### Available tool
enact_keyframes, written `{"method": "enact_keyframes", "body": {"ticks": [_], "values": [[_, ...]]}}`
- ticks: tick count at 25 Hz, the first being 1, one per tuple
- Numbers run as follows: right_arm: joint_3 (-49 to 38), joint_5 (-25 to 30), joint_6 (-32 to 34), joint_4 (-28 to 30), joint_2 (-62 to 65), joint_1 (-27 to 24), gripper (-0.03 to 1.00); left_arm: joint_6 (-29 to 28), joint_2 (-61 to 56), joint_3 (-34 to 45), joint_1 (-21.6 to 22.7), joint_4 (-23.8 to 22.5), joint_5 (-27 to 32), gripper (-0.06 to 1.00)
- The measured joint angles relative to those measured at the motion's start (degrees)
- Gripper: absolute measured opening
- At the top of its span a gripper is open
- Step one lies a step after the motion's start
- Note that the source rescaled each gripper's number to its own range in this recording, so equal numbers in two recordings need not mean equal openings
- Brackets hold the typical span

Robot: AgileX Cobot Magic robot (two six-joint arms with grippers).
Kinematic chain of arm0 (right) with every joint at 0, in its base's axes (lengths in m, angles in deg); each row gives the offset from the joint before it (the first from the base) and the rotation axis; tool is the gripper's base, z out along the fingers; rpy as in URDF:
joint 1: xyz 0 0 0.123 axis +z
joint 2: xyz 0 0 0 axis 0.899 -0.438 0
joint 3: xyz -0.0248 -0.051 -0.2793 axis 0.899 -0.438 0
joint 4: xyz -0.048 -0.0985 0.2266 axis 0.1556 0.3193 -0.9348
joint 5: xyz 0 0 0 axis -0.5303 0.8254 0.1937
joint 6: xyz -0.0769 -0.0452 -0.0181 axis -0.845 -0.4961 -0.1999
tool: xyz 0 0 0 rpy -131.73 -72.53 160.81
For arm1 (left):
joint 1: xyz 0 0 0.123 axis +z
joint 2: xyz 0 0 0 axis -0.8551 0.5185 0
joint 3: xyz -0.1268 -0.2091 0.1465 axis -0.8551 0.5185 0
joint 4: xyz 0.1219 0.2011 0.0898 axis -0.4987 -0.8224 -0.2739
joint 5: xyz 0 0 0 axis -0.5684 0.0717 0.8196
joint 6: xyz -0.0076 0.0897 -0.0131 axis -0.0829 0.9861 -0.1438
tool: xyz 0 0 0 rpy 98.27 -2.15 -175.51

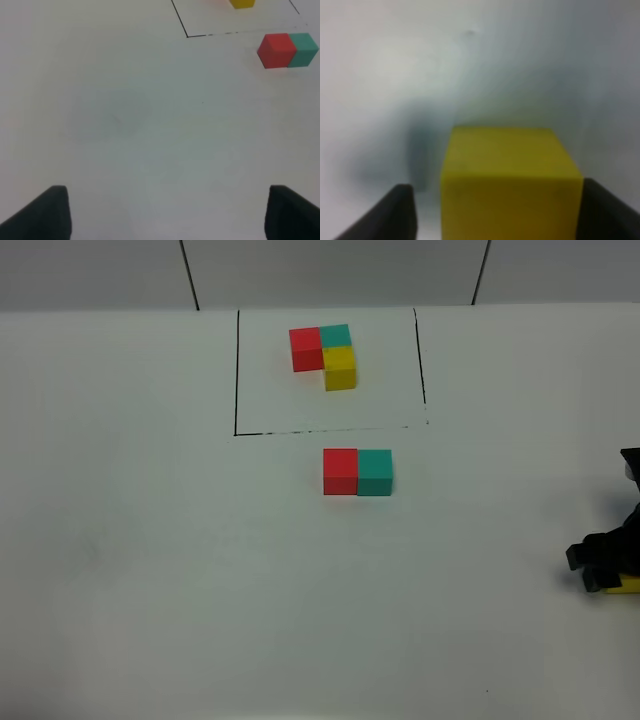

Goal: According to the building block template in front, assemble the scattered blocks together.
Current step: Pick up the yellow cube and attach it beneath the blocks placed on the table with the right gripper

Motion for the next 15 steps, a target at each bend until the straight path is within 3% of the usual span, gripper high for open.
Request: {"method": "enact_keyframes", "body": {"ticks": [2,9,13,15], "values": [[0.0,0.06,0.0,0.0,0.0,0.0,0.0,0.0,0.0,0.0,0.0,0.0,0.0,0.74],[2.18,1.68,-5.53,1.73,0.85,3.01,0.01,0.0,0.0,0.0,0.0,0.0,0.0,0.74],[8.18,7.62,-9.61,1.86,1.75,7.6,0.01,0.0,0.0,0.0,0.0,0.0,0.0,0.74],[10.67,10.33,-7.59,0.0,1.81,10.09,0.01,0.0,0.0,0.0,0.0,0.0,0.0,0.74]]}}
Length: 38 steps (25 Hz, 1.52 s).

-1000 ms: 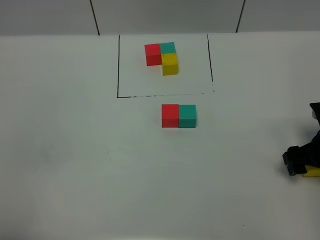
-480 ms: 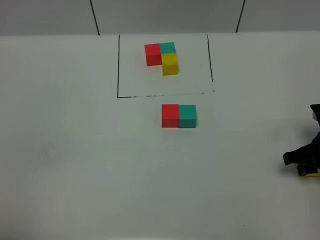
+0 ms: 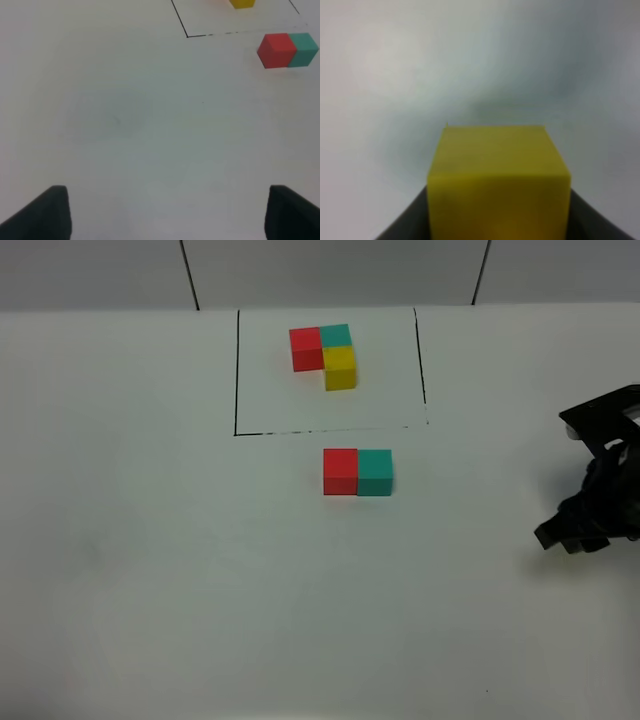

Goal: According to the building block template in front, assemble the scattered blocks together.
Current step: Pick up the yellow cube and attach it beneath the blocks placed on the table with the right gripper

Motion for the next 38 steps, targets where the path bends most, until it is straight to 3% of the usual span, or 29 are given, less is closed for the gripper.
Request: {"method": "enact_keyframes", "body": {"ticks": [5,11,14,24,31,38], "values": [[1.52,1.43,16.33,-2.62,0.0,7.74,0.01,0.0,0.0,0.0,0.0,0.0,0.0,0.74],[1.57,2.11,38.93,0.44,0.0,18.64,0.01,0.0,0.0,0.0,0.0,0.0,0.0,0.74],[2.47,2.27,45.24,0.94,0.0,22.63,0.01,0.1,0.0,0.0,0.0,0.0,0.0,0.74],[13.96,4.5,52.65,1.55,-9.76,31.8,0.01,0.1,0.0,0.0,0.0,0.0,0.0,0.74],[24.5,6.32,52.94,2.41,-19.41,32.87,0.01,0.1,0.0,0.0,0.0,0.0,0.0,0.74],[28.18,6.36,53.22,2.15,-22.88,32.87,0.01,0.1,0.0,0.0,0.0,0.0,0.0,0.74]]}}
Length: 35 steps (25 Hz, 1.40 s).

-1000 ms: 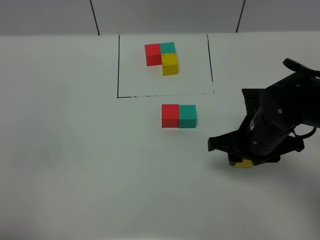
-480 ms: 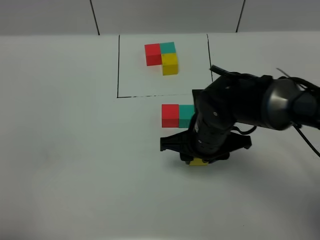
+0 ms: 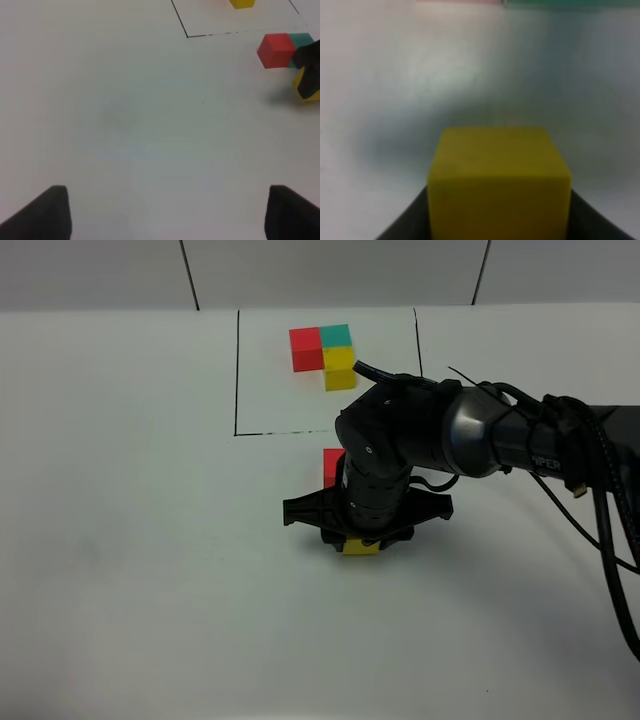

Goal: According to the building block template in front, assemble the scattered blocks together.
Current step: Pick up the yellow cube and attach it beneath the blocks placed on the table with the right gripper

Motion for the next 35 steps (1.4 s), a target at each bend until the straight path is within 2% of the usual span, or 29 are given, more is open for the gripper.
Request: {"method": "enact_keyframes", "body": {"ticks": [15,35], "values": [[0.5,-1.42,4.95,4.2,-2.41,0.04,0.01,0.0,0.0,0.0,0.0,0.0,0.0,0.74],[3.94,-1.23,6.06,4.19,-5.37,-1.69,0.01,-0.05,0.0,0.0,0.0,0.0,0.0,0.74]]}}
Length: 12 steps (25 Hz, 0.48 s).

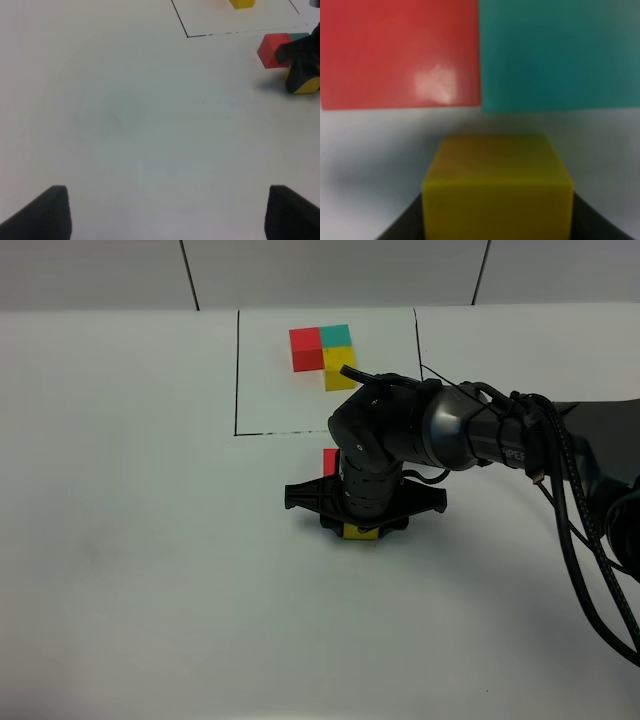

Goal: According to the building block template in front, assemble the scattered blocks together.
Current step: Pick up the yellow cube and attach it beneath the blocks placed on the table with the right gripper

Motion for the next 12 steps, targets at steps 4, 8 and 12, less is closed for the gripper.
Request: {"method": "enact_keyframes", "body": {"ticks": [4,8,12], "values": [[0.0,-0.45,0.22,0.0,0.0,-0.7,0.01,0.0,0.0,0.0,0.0,0.0,0.0,0.74],[0.0,-0.72,0.41,0.0,-0.04,-1.49,0.01,0.0,0.0,0.0,0.0,0.0,0.0,0.74],[0.0,-0.78,0.41,0.0,-0.04,-1.88,0.01,0.0,0.0,0.0,0.0,0.0,0.0,0.74]]}}
